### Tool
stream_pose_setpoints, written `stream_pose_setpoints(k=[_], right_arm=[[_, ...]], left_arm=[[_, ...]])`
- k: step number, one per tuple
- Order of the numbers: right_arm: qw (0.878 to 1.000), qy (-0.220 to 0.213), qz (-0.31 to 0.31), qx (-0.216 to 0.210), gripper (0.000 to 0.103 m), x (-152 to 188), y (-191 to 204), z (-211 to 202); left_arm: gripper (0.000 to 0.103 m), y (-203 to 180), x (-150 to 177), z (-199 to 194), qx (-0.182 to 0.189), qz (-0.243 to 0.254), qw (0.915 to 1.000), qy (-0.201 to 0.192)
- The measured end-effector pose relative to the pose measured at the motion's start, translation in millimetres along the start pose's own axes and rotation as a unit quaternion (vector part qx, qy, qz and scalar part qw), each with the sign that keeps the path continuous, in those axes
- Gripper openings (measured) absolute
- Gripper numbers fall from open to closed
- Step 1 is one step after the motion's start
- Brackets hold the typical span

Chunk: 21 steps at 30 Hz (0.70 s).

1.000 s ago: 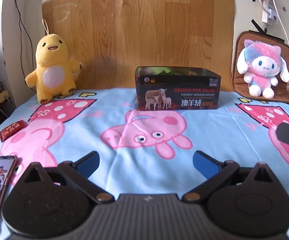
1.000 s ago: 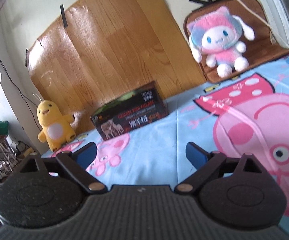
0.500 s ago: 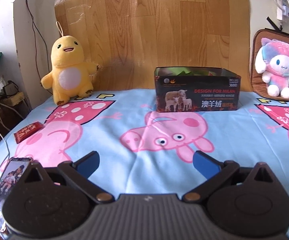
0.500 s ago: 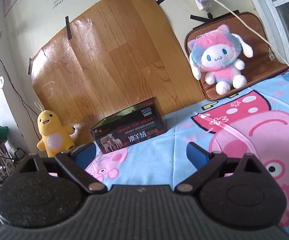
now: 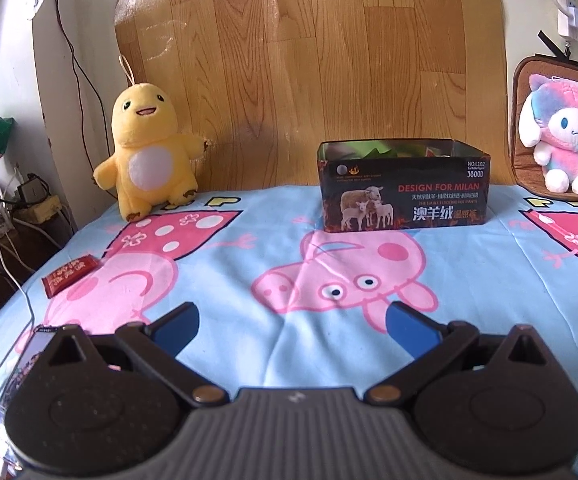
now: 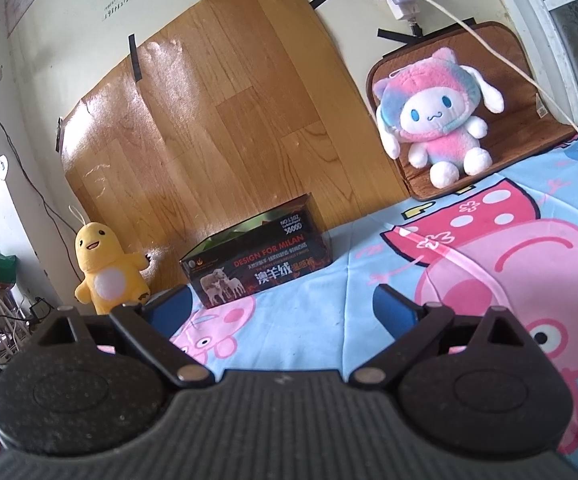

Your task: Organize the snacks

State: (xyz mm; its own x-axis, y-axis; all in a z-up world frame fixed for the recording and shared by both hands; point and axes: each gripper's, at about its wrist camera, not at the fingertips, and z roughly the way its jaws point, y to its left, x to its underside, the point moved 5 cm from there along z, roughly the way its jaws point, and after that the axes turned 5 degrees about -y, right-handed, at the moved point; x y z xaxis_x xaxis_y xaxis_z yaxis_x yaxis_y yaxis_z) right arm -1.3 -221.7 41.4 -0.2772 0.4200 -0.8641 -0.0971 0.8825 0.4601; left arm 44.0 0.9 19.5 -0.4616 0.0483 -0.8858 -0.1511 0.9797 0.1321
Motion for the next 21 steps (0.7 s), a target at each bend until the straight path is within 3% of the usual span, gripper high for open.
stream_pose_setpoints(k=[21], right_arm=[[1.0,0.009,0.015,0.0,0.098,1.8,-6.7,0.8]], left_arm=[[0.103,-5.1,2.5,2.6,-0.014,0.036,0.9992,-0.004]])
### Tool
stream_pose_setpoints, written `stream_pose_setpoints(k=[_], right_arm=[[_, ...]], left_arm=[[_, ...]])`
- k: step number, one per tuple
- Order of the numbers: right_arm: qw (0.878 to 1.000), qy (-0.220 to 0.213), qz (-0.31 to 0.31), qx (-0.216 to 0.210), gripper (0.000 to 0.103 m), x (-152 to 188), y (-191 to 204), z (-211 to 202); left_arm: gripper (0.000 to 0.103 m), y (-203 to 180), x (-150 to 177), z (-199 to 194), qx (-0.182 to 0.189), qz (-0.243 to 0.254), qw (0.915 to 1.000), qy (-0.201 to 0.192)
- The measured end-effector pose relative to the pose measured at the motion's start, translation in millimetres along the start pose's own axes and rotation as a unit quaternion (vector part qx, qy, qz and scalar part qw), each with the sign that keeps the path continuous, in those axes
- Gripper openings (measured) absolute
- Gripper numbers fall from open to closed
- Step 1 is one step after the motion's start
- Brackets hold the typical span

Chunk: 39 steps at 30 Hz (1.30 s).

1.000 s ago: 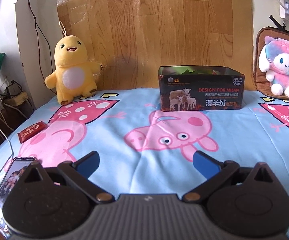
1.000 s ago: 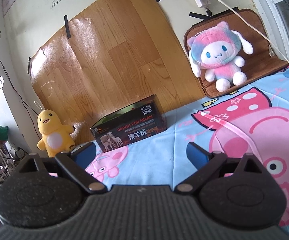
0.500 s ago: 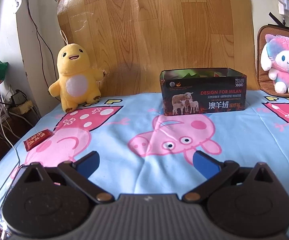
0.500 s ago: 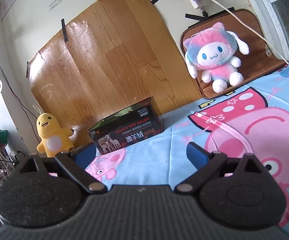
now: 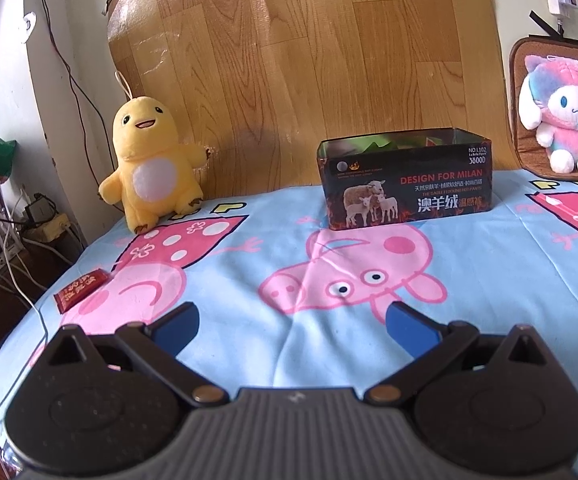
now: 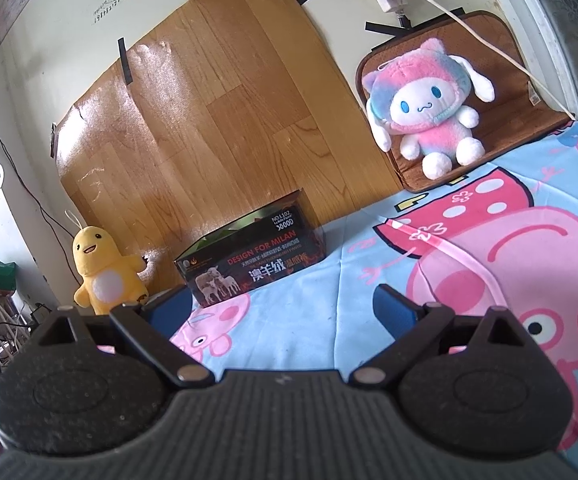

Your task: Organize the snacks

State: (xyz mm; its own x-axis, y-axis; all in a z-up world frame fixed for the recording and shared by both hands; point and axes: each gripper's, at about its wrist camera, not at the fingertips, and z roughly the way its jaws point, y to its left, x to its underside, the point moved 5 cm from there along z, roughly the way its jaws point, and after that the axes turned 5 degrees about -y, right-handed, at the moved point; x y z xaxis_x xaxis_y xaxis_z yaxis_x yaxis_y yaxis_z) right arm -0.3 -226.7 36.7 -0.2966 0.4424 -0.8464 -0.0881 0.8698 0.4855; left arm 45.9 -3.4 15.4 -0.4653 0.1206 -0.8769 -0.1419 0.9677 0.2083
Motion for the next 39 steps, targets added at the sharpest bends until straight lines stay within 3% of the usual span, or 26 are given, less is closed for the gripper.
stream_pose_setpoints(k=[39], right_arm=[[1.0,0.01,0.005,0.0,0.098,3.9,-3.9,2.0]], left_arm=[[0.103,-7.0,2.6,-0.5,0.017,0.018,0.9996,0.01]])
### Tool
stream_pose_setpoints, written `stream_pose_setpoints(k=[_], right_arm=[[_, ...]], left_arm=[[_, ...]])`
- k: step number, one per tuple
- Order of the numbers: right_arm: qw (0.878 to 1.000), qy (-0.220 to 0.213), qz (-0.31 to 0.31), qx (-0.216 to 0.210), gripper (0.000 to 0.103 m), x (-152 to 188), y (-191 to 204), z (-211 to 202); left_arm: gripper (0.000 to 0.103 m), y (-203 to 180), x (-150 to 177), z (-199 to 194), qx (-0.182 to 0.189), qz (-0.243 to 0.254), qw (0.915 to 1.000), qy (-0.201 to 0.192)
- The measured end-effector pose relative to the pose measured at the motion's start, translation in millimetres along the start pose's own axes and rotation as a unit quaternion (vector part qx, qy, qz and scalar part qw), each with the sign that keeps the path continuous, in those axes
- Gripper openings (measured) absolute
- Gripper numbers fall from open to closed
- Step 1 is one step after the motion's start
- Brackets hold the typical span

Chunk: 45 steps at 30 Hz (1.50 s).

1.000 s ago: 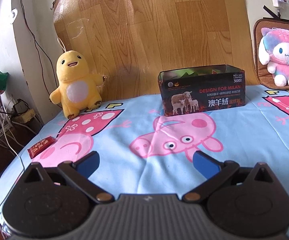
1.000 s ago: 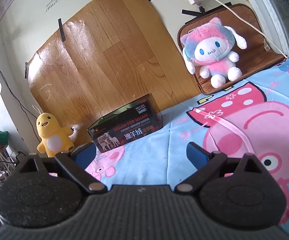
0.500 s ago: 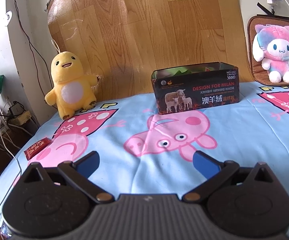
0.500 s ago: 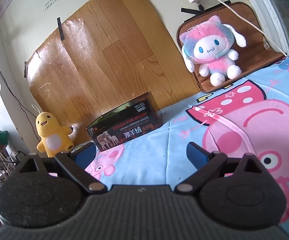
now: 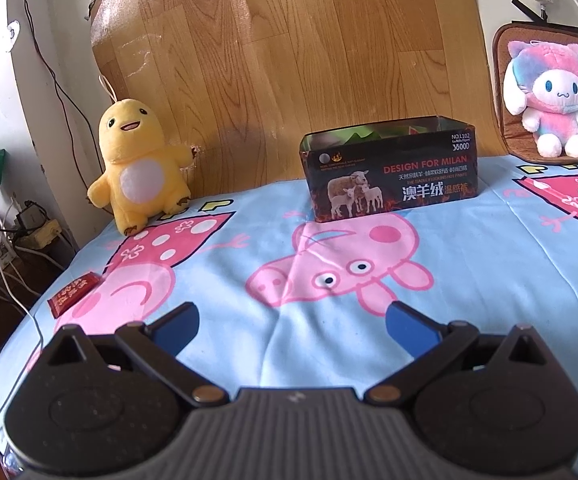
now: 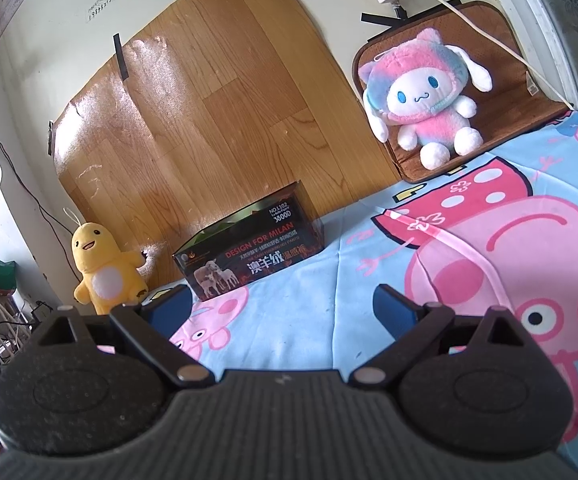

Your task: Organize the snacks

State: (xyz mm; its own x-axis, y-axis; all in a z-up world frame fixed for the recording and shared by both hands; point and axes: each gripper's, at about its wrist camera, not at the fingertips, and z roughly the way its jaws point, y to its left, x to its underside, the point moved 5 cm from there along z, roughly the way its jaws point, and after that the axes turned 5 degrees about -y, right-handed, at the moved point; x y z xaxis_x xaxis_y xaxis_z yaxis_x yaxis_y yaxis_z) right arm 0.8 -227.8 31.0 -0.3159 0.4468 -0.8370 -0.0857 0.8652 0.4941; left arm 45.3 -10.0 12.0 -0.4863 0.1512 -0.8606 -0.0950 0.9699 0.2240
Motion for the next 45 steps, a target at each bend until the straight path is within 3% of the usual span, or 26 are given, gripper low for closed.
stream_pose_setpoints(k=[22,45], right_arm=[[1.0,0.002,0.001,0.0,0.098,0.5,1.5,0.3],[1.0,0.006,0.004,-0.002,0.099,0.2,-0.1,-0.1]], left_arm=[[0.103,-5.1,0.2,2.3,0.002,0.016,0.9998,0.014],[0.103,-3.3,0.3,-0.9,-0.022,0.032,0.9992,0.003]])
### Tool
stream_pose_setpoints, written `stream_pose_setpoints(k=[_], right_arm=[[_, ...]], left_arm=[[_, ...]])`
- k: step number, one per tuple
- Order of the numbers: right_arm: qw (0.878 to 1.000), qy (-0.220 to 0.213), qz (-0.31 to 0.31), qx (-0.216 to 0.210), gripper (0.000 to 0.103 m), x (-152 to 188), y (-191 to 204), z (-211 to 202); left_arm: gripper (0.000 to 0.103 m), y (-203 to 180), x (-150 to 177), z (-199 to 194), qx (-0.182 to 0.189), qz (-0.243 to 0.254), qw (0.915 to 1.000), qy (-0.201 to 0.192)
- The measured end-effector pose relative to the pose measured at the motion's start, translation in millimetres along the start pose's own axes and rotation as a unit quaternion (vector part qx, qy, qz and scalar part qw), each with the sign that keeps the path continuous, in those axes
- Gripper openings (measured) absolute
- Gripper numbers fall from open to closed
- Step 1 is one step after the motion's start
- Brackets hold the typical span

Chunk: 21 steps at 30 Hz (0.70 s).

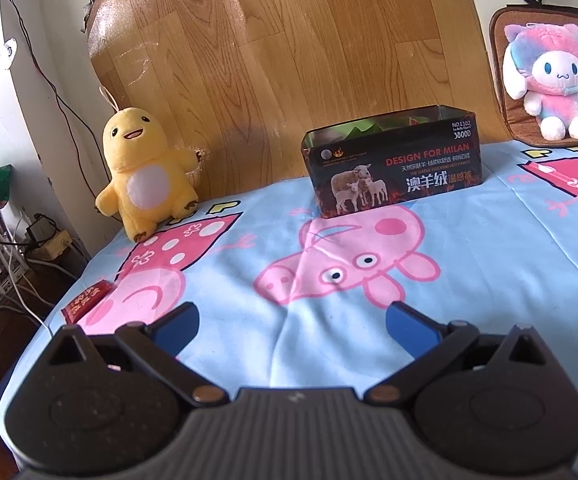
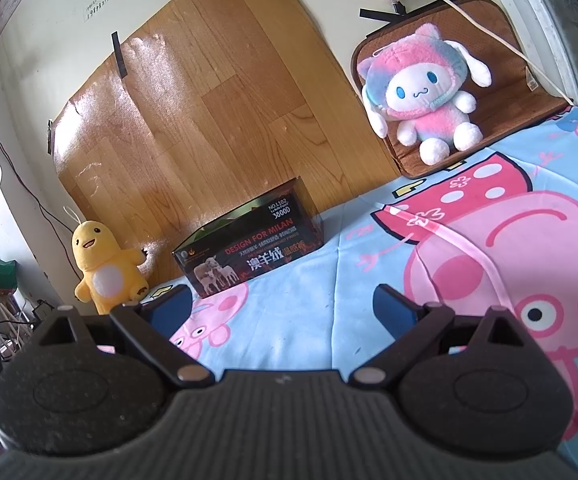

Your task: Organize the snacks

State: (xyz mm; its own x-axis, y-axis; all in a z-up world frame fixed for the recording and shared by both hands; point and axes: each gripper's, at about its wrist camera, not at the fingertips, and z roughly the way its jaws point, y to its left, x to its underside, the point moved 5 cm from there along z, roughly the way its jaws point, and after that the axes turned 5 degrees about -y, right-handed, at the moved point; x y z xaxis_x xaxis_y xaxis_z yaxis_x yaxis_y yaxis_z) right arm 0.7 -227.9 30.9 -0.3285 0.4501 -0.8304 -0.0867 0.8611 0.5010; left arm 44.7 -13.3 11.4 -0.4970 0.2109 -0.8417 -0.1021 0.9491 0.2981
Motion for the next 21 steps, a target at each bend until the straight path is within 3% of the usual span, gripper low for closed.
stream_pose_setpoints(k=[21], right_arm=[[1.0,0.017,0.001,-0.006,0.099,2.6,-0.8,3.1]], left_arm=[[0.103,0.2,1.3,0.4,-0.017,0.012,0.9998,-0.004]])
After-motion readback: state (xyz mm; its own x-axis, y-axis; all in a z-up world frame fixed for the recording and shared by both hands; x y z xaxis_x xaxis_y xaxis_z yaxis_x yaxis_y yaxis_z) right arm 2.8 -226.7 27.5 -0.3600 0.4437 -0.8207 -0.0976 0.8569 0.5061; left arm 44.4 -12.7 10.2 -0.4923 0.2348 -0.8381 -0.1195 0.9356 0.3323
